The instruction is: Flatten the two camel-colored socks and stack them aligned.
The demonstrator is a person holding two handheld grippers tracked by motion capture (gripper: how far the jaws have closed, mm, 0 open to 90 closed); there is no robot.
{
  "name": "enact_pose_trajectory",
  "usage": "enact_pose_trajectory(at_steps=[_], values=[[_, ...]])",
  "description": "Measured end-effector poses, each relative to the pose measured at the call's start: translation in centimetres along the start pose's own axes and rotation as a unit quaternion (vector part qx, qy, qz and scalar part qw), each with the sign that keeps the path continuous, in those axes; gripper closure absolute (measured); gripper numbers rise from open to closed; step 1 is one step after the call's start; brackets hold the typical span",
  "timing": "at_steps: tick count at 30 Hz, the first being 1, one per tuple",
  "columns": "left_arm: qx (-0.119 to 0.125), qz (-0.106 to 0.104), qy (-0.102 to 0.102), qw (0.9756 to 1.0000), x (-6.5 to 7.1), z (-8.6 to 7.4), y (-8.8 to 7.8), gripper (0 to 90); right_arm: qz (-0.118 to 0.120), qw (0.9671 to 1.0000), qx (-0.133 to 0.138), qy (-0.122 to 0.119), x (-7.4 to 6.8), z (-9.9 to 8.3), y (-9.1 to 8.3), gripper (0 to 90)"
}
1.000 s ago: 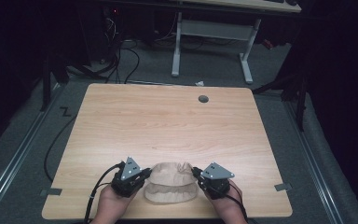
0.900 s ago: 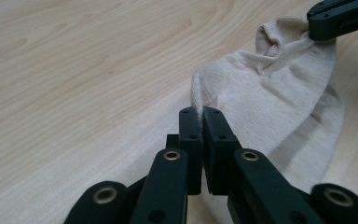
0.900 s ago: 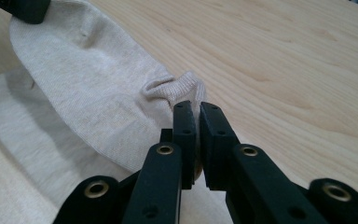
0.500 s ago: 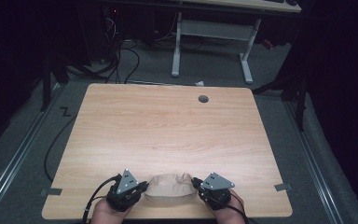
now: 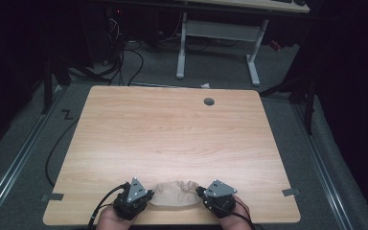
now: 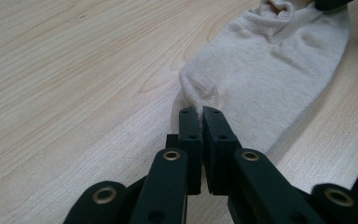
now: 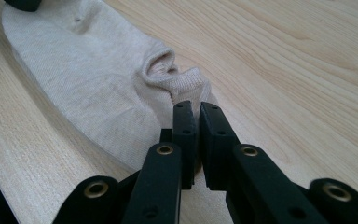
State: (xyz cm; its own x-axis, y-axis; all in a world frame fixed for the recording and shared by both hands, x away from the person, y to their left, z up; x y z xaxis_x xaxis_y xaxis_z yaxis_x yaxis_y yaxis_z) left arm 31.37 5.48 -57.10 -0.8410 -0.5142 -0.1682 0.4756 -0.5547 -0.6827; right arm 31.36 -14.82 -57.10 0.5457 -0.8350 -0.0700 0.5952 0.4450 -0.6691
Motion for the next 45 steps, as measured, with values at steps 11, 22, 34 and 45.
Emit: enact_pose_trajectory(at_steps=[11,22,34,45], values=[[-0.007,0.002,0.007,1.0000,0.2,-0.2,0.3,86.5,-0.001,0.9999,-0.014,-0.001,0.1,-0.3,0.6,85.1],[-0.025,0.000,0.016,0.9996,0.1,-0.7,1.4,86.5,-0.004,0.9997,-0.025,0.001,0.4,-0.6,1.2,85.1],[-0.020,0.006,0.016,0.9997,-0.8,-0.3,2.2,86.4,-0.010,0.9996,-0.025,0.003,0.7,-0.4,1.6,85.1],[-0.005,0.005,0.005,1.0000,-2.7,0.7,3.9,86.4,-0.022,0.9991,-0.014,0.033,2.9,0.9,3.0,85.0]])
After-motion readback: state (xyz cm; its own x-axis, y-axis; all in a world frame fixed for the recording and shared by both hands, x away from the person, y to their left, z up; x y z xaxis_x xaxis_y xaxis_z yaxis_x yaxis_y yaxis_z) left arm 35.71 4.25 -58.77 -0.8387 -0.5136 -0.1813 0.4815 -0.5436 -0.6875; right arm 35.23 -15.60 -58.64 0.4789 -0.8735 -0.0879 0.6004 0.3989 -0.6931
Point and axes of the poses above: each handheld gripper's, and its own axes: y roughly forward along the jaws, z roughly out of its top, x roughly to its right, the point moved 9 cm from there along y, roughly forward along the jaws, and after that the axes turned 14 degrees about y, right-handed, at the moved point
